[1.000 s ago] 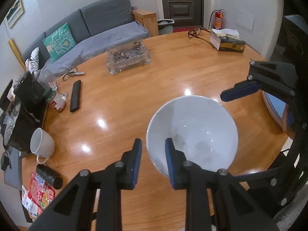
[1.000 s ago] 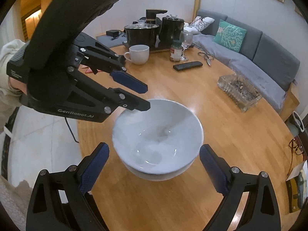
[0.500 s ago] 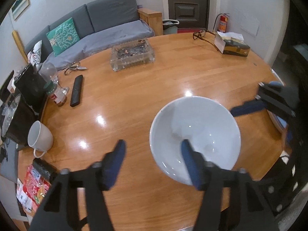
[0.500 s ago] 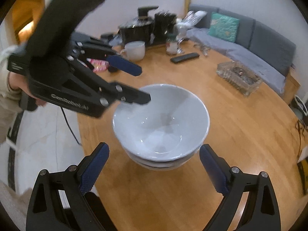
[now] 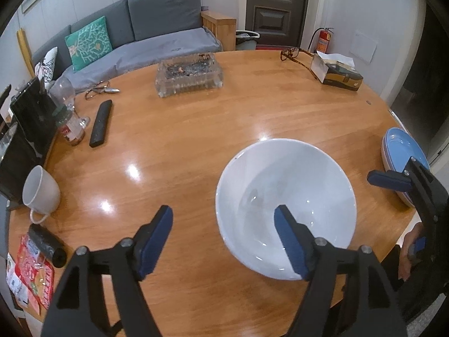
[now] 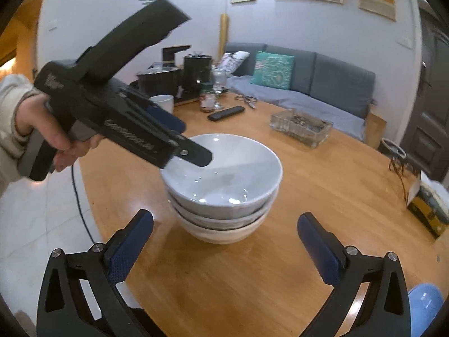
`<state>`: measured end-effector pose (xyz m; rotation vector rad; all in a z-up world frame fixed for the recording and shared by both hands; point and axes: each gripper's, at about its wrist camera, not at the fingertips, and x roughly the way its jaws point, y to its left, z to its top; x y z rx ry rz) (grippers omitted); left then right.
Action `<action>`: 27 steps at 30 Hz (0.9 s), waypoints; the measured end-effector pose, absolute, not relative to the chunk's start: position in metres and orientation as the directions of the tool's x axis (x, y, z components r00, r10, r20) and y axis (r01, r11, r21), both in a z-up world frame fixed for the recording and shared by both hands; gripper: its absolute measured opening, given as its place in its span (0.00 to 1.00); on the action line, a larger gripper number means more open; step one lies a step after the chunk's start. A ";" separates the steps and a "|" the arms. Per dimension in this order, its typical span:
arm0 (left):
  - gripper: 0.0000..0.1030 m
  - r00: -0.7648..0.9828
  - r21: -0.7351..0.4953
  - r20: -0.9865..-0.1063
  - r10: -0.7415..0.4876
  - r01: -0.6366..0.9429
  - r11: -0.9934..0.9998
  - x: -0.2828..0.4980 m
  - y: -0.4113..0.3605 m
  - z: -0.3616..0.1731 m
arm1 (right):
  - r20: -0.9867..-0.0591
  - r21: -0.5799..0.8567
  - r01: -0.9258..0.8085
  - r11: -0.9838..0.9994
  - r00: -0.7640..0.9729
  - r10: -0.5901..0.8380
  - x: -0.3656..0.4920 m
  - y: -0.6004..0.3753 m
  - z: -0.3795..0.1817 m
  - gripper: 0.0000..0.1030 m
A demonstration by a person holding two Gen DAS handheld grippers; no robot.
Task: Organize plates and bowls
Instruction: 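Move both grippers to the rim of the three-bowl stack and close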
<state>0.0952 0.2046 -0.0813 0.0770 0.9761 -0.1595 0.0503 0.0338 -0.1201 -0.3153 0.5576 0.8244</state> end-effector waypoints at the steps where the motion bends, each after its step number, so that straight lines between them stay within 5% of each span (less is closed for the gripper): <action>1: 0.71 0.548 -0.013 -0.830 -0.105 0.169 0.986 0.095 0.206 -0.083 | -0.582 -0.022 -0.761 0.649 0.537 0.610 0.054 0.033 -0.122 0.99; 21: 0.71 0.504 -0.159 -0.832 -0.230 0.181 0.971 0.114 0.205 -0.111 | -0.618 0.081 -0.784 0.615 0.445 0.648 0.071 0.050 -0.160 0.98; 27: 0.58 0.484 -0.184 -0.839 -0.249 0.180 0.966 0.118 0.207 -0.119 | -0.629 0.121 -0.785 0.607 0.413 0.659 0.081 0.055 -0.171 0.98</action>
